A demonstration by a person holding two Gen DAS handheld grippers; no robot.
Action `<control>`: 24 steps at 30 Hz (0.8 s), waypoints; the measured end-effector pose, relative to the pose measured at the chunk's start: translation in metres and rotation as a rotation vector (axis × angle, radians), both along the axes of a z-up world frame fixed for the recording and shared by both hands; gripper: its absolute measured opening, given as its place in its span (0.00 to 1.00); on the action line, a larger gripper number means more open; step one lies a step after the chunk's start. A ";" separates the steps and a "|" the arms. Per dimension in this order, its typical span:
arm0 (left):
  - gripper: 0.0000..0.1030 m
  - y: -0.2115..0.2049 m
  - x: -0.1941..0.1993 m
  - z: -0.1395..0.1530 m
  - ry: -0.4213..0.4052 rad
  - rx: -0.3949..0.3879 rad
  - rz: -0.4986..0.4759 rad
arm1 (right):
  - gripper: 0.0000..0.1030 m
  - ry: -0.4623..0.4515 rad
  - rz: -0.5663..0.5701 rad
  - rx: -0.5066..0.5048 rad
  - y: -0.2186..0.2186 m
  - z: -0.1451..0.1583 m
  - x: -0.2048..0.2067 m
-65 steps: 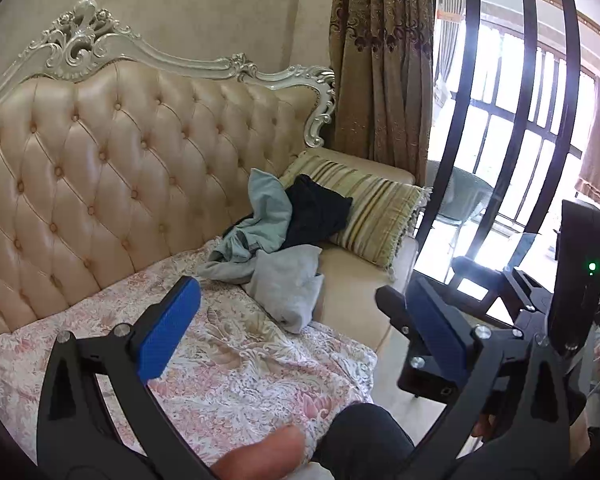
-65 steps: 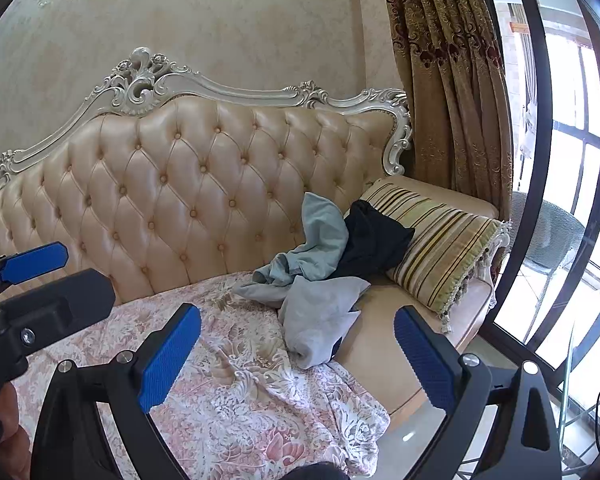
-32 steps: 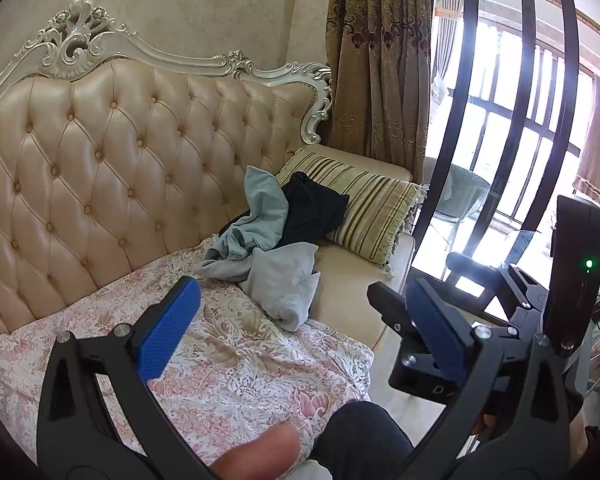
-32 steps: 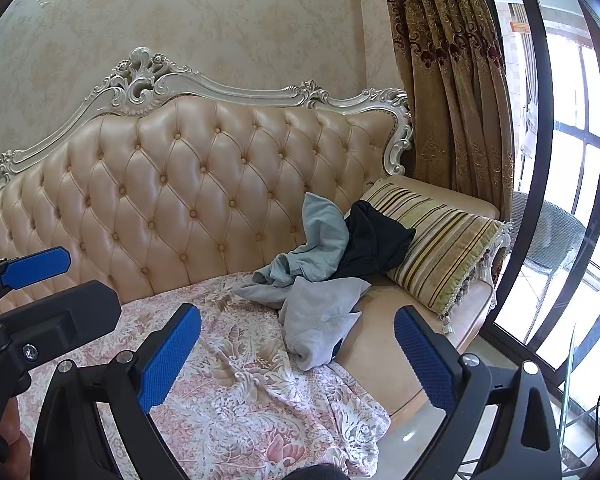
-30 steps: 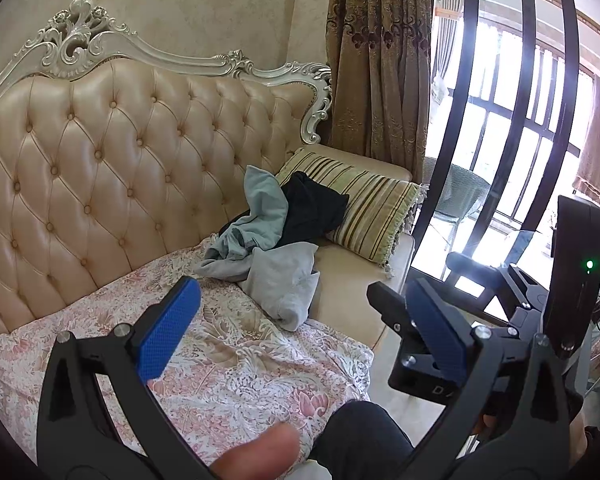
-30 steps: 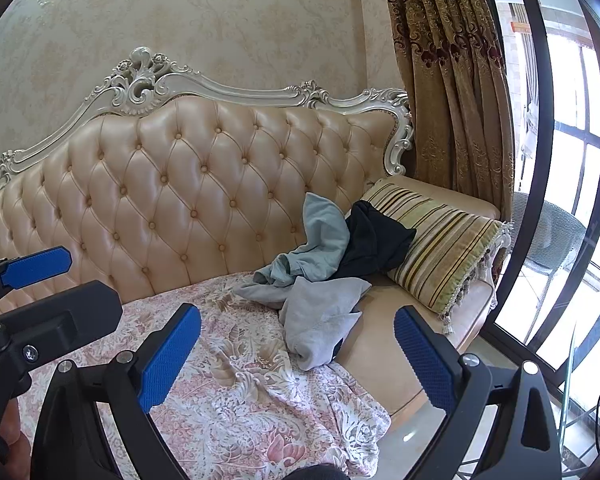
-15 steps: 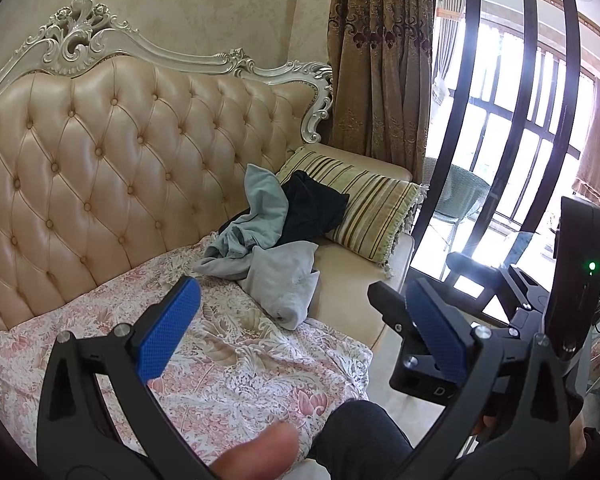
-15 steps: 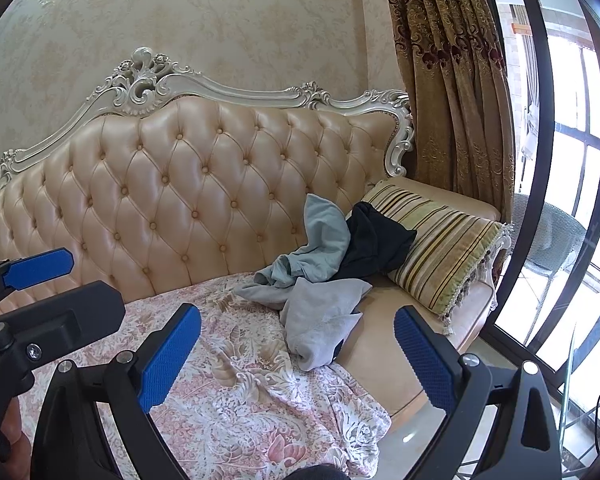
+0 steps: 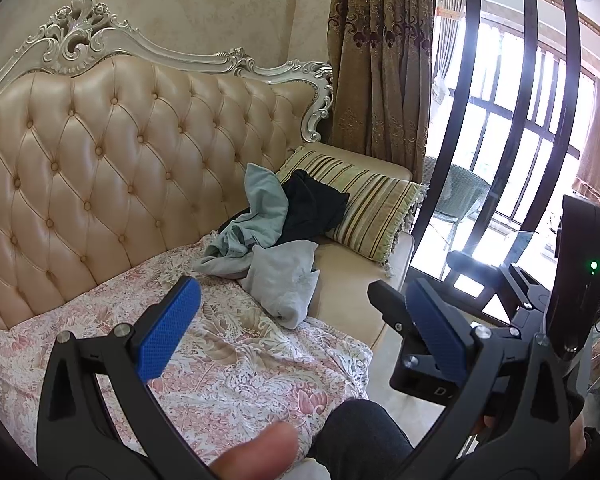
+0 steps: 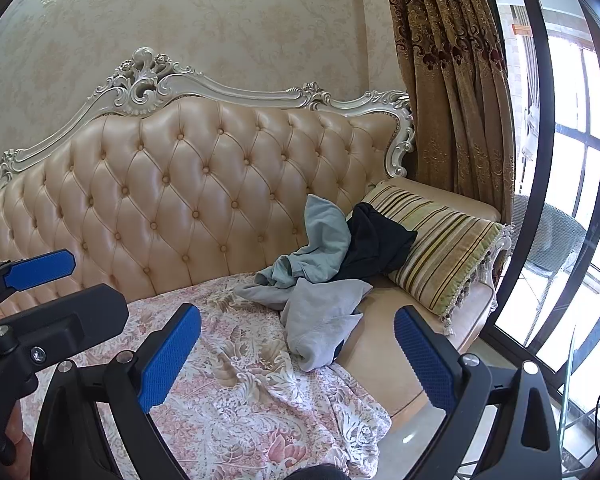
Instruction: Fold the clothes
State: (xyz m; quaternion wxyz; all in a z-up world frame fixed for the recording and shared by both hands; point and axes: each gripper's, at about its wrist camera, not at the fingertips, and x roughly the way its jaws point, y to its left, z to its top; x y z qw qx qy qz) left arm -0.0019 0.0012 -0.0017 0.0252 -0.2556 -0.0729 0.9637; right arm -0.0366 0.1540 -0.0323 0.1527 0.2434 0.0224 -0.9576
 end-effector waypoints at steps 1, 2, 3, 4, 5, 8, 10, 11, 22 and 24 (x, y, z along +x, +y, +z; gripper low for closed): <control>1.00 0.000 0.000 0.000 -0.001 0.000 0.000 | 0.96 0.000 0.001 0.000 0.000 0.000 0.000; 1.00 0.000 0.000 0.000 -0.001 0.000 0.001 | 0.96 0.001 0.001 0.001 0.000 0.000 0.000; 1.00 0.000 0.000 0.000 -0.001 0.000 0.001 | 0.96 0.001 0.002 0.001 0.000 0.000 0.000; 1.00 -0.001 0.000 -0.001 -0.001 0.003 0.002 | 0.96 0.002 0.003 0.002 0.000 0.000 0.000; 1.00 -0.003 -0.001 -0.002 -0.001 0.011 0.003 | 0.96 0.002 0.003 0.003 0.000 -0.001 0.000; 1.00 -0.012 -0.006 -0.009 -0.005 0.051 0.011 | 0.96 0.001 -0.002 -0.004 0.005 -0.006 -0.014; 1.00 -0.021 -0.010 -0.018 0.002 0.057 0.029 | 0.96 0.006 -0.018 -0.019 0.012 -0.011 -0.031; 1.00 -0.027 -0.014 -0.026 0.004 0.052 0.045 | 0.96 0.007 -0.022 -0.069 0.023 -0.019 -0.055; 1.00 -0.086 -0.056 -0.135 -0.125 0.173 0.173 | 0.68 -0.218 0.010 0.058 0.030 -0.131 -0.398; 1.00 -0.095 -0.067 -0.149 -0.155 0.198 0.201 | 0.69 -0.240 -0.026 0.138 0.019 -0.147 -0.449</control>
